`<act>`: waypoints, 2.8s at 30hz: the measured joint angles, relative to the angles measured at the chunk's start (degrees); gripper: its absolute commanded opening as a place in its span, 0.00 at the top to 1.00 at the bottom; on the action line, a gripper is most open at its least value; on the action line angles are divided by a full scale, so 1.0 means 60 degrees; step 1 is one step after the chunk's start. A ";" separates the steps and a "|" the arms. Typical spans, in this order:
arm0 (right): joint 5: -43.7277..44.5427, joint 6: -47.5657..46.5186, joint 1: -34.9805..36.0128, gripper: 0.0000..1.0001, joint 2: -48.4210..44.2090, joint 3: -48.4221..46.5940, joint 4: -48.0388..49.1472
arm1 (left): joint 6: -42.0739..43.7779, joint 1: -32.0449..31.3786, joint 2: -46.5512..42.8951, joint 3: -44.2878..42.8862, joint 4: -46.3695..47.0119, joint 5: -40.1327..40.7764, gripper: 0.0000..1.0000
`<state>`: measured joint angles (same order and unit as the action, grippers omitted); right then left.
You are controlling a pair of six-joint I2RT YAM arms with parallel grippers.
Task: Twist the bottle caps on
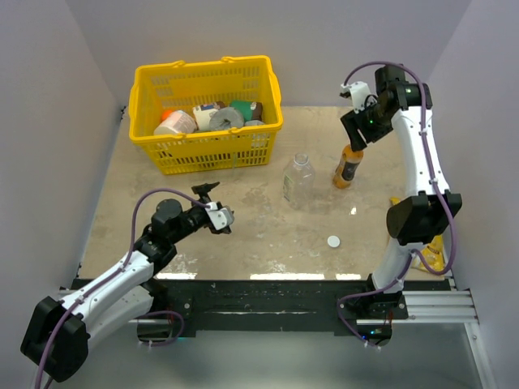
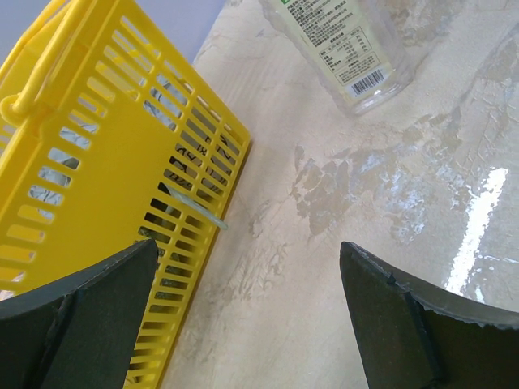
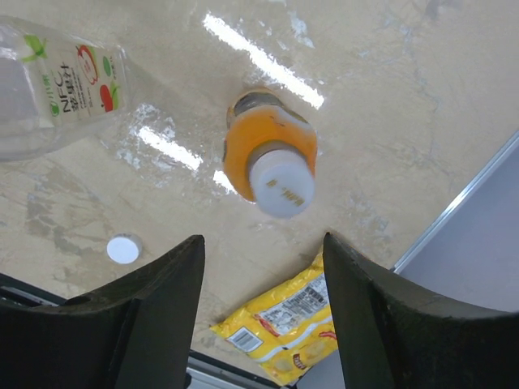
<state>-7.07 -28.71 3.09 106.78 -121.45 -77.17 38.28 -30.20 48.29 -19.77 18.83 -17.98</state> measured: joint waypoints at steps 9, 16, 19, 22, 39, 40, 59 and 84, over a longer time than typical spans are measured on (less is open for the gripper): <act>-0.1756 -0.0594 0.0568 0.28 -0.1563 -0.0262 0.0146 | -0.1013 0.0000 0.0240 -0.0004 -0.0080 -0.0299 0.00; -0.1956 -0.0579 0.3340 0.25 -0.1909 0.0645 0.0382 | -0.1756 0.0000 0.0390 -0.0062 -0.0106 -0.0346 0.00; -0.1632 -0.0255 0.3869 0.20 -0.1213 0.0543 0.0674 | -0.1974 0.0000 0.0372 -0.0117 -0.0168 -0.0342 0.00; -0.1147 0.0138 0.3909 0.19 -0.0372 0.0182 0.0954 | -0.2102 0.0000 0.0277 -0.0120 -0.0280 -0.0339 0.01; 0.0018 0.0882 0.4062 0.80 0.0117 0.0765 0.1162 | -0.2313 0.0000 0.0157 -0.0131 -0.0419 -0.0342 0.01; 0.0011 0.0885 0.4062 0.85 0.0113 0.0761 0.1158 | -0.2375 0.0000 0.0200 -0.0131 -0.0342 -0.0368 0.01; -0.2306 0.1483 0.4102 1.00 -0.1191 0.0765 0.1035 | -0.4535 -0.1228 0.3497 -0.1071 0.3235 -0.0973 0.00; -0.4135 0.2353 0.4073 0.88 -0.1319 0.1545 0.1774 | -0.4921 -0.2222 0.5737 -0.2186 0.3901 0.1563 0.29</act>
<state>-31.88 -14.59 27.53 98.87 -112.18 -66.52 8.75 -43.53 82.72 -32.88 42.24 -8.60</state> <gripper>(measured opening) 0.430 0.867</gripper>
